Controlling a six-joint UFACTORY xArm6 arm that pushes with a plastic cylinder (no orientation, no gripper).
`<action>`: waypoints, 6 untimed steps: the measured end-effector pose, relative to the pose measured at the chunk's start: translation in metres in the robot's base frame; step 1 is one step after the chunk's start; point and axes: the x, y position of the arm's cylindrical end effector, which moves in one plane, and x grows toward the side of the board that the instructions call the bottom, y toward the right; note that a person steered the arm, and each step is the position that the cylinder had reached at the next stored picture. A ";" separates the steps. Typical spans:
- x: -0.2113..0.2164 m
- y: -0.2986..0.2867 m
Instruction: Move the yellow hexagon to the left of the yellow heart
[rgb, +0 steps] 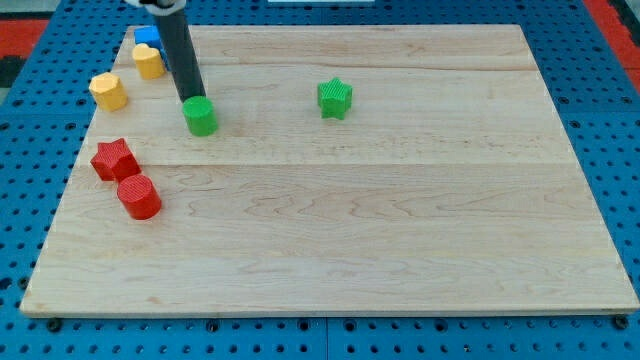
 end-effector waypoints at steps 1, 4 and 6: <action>0.004 -0.066; -0.041 -0.110; -0.054 -0.094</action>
